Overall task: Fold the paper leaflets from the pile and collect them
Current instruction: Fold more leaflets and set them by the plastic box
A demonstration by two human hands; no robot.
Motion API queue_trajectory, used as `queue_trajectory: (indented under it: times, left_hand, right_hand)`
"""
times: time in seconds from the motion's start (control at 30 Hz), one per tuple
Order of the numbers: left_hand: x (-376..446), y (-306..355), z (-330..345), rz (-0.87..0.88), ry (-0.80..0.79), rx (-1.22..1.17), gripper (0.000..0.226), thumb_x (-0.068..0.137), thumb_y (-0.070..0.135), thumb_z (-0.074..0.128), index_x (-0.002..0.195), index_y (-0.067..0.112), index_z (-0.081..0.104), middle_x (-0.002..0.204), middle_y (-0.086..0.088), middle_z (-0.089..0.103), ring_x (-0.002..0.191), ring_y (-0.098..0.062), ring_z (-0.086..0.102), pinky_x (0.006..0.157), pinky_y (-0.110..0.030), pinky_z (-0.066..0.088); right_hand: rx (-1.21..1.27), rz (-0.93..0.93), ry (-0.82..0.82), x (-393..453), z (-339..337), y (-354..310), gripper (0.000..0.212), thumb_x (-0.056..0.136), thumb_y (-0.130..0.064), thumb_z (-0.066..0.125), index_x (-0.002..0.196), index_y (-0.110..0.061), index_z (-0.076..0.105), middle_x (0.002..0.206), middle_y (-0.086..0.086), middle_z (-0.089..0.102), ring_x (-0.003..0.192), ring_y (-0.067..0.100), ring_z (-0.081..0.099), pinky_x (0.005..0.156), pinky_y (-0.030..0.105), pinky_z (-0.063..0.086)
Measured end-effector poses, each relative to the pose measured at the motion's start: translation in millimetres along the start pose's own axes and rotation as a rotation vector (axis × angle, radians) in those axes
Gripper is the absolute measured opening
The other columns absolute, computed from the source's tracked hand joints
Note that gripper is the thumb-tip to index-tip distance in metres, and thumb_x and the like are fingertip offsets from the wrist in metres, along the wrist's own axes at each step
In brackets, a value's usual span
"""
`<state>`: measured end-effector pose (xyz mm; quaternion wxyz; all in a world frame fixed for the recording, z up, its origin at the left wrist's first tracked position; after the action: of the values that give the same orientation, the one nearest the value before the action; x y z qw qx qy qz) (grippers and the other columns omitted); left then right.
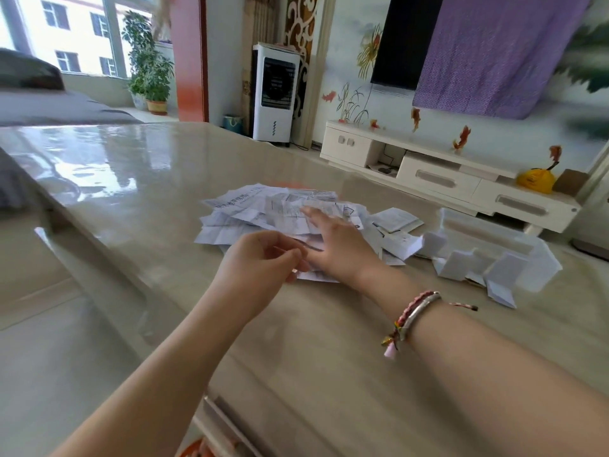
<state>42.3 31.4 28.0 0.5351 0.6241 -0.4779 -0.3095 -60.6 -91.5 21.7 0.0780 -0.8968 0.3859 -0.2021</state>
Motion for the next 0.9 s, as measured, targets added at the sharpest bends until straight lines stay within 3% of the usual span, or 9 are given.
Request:
queue_trajectory:
  times: [0.07,0.17,0.23,0.33,0.47,0.57,0.7,0.83,0.9]
  left_hand:
    - [0.8,-1.2,-1.8,-0.002,0.005,-0.002,0.017,0.088,0.009,0.057,0.080,0.017,0.070,0.076,0.003,0.075,0.068,-0.009,0.065,0.061,-0.021,0.039]
    - [1.7,-0.7,-2.8,0.020,0.026,-0.038,0.017,0.088,0.005,0.057,0.081,0.013,0.071,0.076,-0.001,0.074,0.066,-0.008,0.064,0.062,-0.020,0.044]
    - [2.0,1.8,-2.0,0.065,0.059,-0.080,0.018,0.089,0.004,0.057,0.082,0.014,0.070,0.078,-0.001,0.074,0.065,-0.004,0.063,0.058,-0.011,0.043]
    - [2.0,5.8,1.2,0.182,0.117,-0.036,0.012,0.086,0.012,0.066,0.088,0.024,0.069,0.089,0.010,0.072,0.072,0.000,0.062,0.063,-0.011,0.043]
    - [-6.4,11.4,19.8,0.406,0.098,0.319,0.060,0.067,0.034,0.080,0.121,0.037,0.053,0.116,0.017,0.050,0.103,-0.007,0.045,0.083,-0.021,0.038]
    - [-11.3,11.4,42.2,0.459,-0.044,0.466,0.074,0.063,0.044,0.078,0.130,0.043,0.045,0.124,0.023,0.040,0.111,-0.006,0.029,0.082,-0.014,0.030]
    - [-10.8,4.4,70.4,0.515,-0.174,0.540,0.046,0.073,0.034,0.077,0.115,0.039,0.061,0.113,0.029,0.054,0.112,-0.002,0.037,0.083,-0.011,0.030]
    - [-10.2,-1.7,83.7,0.480,-0.235,0.508,0.005,0.080,0.022,0.070,0.083,0.026,0.069,0.076,0.012,0.067,0.075,-0.006,0.059,0.071,-0.022,0.047]
    - [-10.5,-1.5,89.1,0.495,-0.195,0.519,0.008,0.082,0.023,0.069,0.077,0.018,0.065,0.067,0.005,0.063,0.067,-0.013,0.055,0.066,-0.029,0.047]
  right_hand:
    - [-0.036,-0.034,0.032,-0.6,3.5,-3.5,0.058,0.087,-0.034,0.065,0.140,-0.022,0.045,0.127,0.003,0.063,0.119,0.025,0.055,0.106,0.039,0.035]
    - [-0.124,-0.147,0.161,-12.8,-3.1,-5.9,0.024,0.090,-0.031,0.063,0.112,-0.022,0.069,0.096,-0.001,0.073,0.094,0.023,0.064,0.097,0.037,0.039]
    - [-0.103,-0.182,0.242,-28.3,-15.4,-3.1,0.013,0.090,-0.028,0.063,0.096,-0.023,0.073,0.085,-0.002,0.071,0.085,0.020,0.062,0.090,0.038,0.041]
    - [-0.019,-0.124,0.314,-58.7,-40.4,7.9,0.009,0.085,-0.021,0.070,0.093,-0.022,0.074,0.077,-0.009,0.058,0.082,0.016,0.055,0.081,0.032,0.041]
    - [0.097,0.003,0.303,-104.2,-66.5,32.9,0.016,0.084,-0.014,0.070,0.086,-0.029,0.071,0.080,-0.013,0.062,0.081,0.003,0.060,0.077,0.015,0.045]
    - [0.218,0.110,0.262,-131.7,-75.0,50.8,0.018,0.085,-0.009,0.067,0.079,-0.026,0.068,0.080,-0.014,0.069,0.083,-0.001,0.062,0.074,0.007,0.039]
    - [0.320,0.168,0.224,-154.0,-75.8,65.3,0.021,0.082,-0.004,0.068,0.077,-0.025,0.070,0.084,-0.017,0.072,0.086,-0.006,0.064,0.078,0.005,0.040]
    - [0.417,0.226,0.118,-158.5,-70.5,80.3,0.007,0.085,-0.010,0.067,0.083,-0.016,0.068,0.085,-0.006,0.072,0.086,0.007,0.067,0.084,0.028,0.053]
    - [0.447,0.222,0.098,-158.7,-69.2,84.7,0.003,0.084,-0.015,0.068,0.085,-0.017,0.067,0.087,-0.004,0.072,0.083,0.011,0.067,0.085,0.035,0.053]
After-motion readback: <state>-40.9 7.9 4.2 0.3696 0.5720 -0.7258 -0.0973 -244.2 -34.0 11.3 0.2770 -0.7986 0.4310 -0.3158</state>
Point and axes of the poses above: each hand's wrist, its own x-axis towards the middle knuckle, its own z-axis out of the palm, y = z × x, the point moved 3 cm from there along x, towards the middle knuckle
